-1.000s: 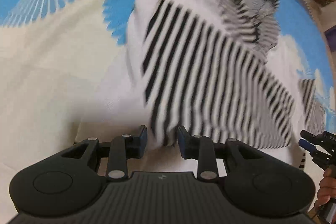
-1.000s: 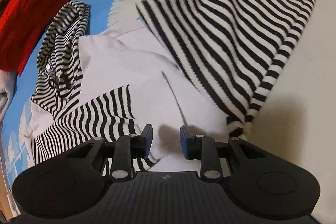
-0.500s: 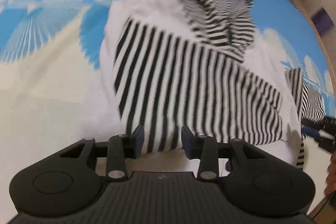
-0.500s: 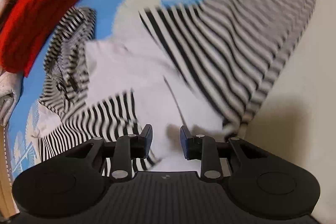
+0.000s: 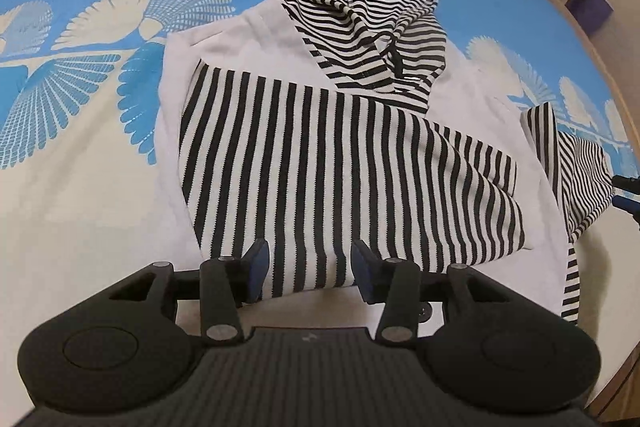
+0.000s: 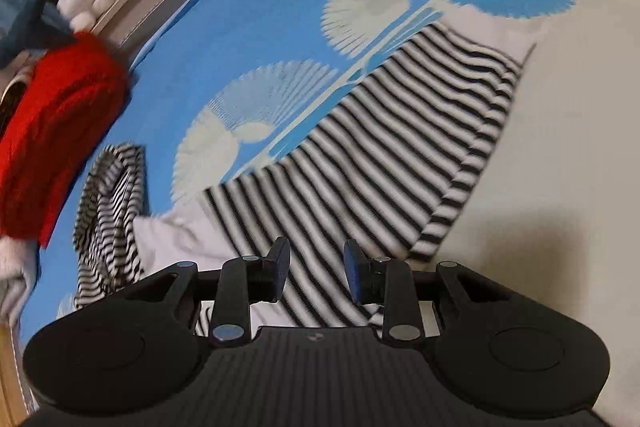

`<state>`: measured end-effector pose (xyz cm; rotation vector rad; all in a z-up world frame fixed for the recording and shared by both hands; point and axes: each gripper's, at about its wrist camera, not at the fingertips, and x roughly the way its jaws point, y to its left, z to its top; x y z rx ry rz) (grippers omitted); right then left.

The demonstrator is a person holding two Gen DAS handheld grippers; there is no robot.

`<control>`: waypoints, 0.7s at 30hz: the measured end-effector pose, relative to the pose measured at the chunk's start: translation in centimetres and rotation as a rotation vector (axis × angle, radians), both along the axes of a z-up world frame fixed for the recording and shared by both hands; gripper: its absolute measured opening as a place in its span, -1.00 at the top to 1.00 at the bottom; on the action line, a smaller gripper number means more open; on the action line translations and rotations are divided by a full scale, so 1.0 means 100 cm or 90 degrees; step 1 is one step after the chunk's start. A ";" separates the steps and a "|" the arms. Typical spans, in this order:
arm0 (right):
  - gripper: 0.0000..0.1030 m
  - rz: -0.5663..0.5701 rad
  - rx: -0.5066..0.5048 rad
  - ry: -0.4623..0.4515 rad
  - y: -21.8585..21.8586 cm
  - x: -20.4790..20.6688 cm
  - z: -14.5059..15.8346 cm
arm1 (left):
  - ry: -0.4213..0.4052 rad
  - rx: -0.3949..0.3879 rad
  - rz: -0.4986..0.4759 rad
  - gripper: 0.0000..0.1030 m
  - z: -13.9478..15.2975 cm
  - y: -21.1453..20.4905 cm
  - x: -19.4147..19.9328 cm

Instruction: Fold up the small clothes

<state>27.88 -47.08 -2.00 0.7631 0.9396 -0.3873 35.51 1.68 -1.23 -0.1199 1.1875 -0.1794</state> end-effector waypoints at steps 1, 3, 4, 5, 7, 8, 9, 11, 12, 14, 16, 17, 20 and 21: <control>0.40 -0.002 0.000 0.001 -0.003 -0.001 -0.001 | 0.000 0.001 0.001 0.03 0.000 0.000 0.000; 0.40 -0.001 -0.007 0.005 -0.006 -0.002 -0.003 | -0.001 0.001 0.001 0.03 0.000 0.000 0.000; 0.40 -0.002 -0.009 0.007 -0.006 -0.003 -0.003 | -0.001 0.002 0.002 0.03 0.000 -0.001 0.001; 0.40 -0.003 -0.008 0.009 -0.007 -0.003 -0.004 | -0.001 0.002 0.001 0.03 0.000 -0.002 0.001; 0.40 -0.006 -0.006 0.012 -0.010 -0.005 -0.007 | 0.000 0.003 0.000 0.03 0.000 -0.003 0.001; 0.40 -0.006 -0.008 0.012 -0.012 -0.005 -0.008 | 0.000 0.003 -0.002 0.03 -0.001 -0.004 0.001; 0.40 -0.007 -0.010 0.013 -0.013 -0.005 -0.009 | 0.000 0.003 -0.003 0.02 -0.001 -0.005 0.001; 0.40 -0.013 -0.008 0.018 -0.016 -0.006 -0.011 | -0.001 0.004 -0.006 0.02 -0.001 -0.007 0.001; 0.40 -0.014 -0.005 0.018 -0.017 -0.006 -0.012 | 0.000 0.005 -0.008 0.02 -0.001 -0.008 0.001; 0.40 -0.015 -0.007 0.019 -0.018 -0.006 -0.013 | 0.000 0.007 -0.008 0.02 -0.002 -0.008 0.001; 0.40 -0.018 -0.007 0.018 -0.021 -0.005 -0.014 | 0.002 0.008 -0.006 0.01 -0.003 -0.008 0.002; 0.40 -0.020 -0.006 0.017 -0.023 -0.005 -0.014 | 0.002 0.008 -0.006 0.01 -0.003 -0.008 0.002; 0.40 -0.033 -0.010 0.019 -0.031 -0.006 -0.020 | 0.003 0.010 -0.009 0.01 -0.004 -0.009 0.002; 0.40 -0.039 -0.012 0.021 -0.034 -0.006 -0.023 | 0.003 0.011 -0.010 0.01 -0.005 -0.010 0.002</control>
